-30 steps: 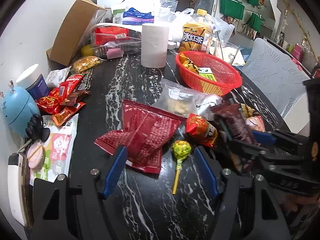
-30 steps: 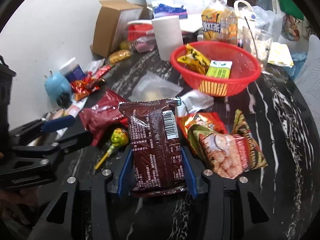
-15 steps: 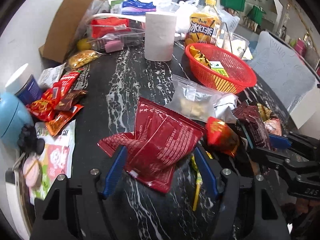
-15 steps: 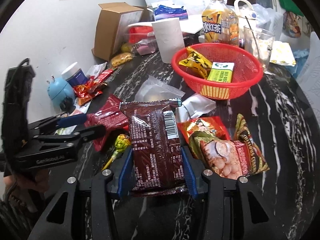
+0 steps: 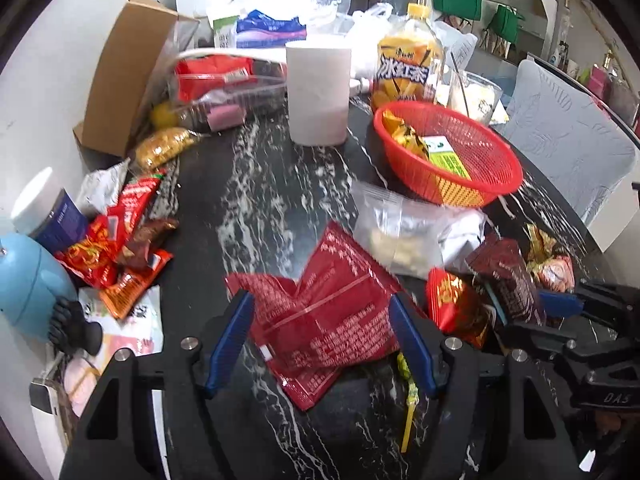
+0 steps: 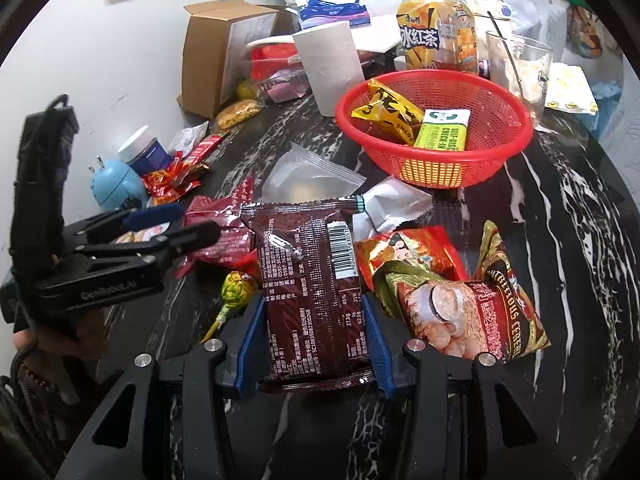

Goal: Organize snacks
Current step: 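Grasp the brown wafer packet with right tool while left tool grasps red chip bag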

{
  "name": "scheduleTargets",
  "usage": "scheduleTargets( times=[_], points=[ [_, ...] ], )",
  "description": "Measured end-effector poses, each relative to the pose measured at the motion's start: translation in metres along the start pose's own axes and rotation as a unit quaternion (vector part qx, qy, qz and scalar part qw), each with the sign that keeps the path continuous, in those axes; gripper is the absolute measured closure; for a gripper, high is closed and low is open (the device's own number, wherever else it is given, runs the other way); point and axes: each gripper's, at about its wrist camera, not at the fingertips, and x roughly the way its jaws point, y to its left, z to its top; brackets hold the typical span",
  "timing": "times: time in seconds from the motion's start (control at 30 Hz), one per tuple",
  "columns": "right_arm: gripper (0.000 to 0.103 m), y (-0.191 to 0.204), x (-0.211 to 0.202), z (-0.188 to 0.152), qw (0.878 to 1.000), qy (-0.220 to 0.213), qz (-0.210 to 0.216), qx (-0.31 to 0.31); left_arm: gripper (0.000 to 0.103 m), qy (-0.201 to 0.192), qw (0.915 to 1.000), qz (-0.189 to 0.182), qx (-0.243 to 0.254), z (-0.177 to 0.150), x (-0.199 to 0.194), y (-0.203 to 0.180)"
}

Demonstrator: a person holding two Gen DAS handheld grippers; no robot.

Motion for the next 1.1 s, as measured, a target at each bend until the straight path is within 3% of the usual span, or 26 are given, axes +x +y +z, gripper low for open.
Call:
scheduleTargets(
  times=[0.17,0.33,0.47,0.8,1.1],
  points=[
    [0.057,-0.001,0.001,0.001,1.0,0.002,0.007,0.002,0.034,0.001,0.9997,0.002,0.023,0.01,0.005,-0.002],
    [0.057,-0.001,0.003,0.002,1.0,0.003,0.008,0.004,0.034,0.025,0.9978,-0.029,0.054,0.016,0.021,-0.007],
    [0.057,-0.001,0.005,0.001,1.0,0.007,0.006,0.001,0.034,0.06,0.996,-0.052,0.04,0.009,0.035,-0.005],
    [0.057,0.001,0.008,-0.001,1.0,0.014,0.013,-0.001,0.034,0.058,0.9947,-0.081,0.024,-0.003,0.011,-0.005],
    [0.057,0.003,0.007,-0.003,1.0,0.017,0.011,-0.007,0.034,0.073,0.9965,-0.031,0.025,-0.008,0.023,-0.003]
  ],
)
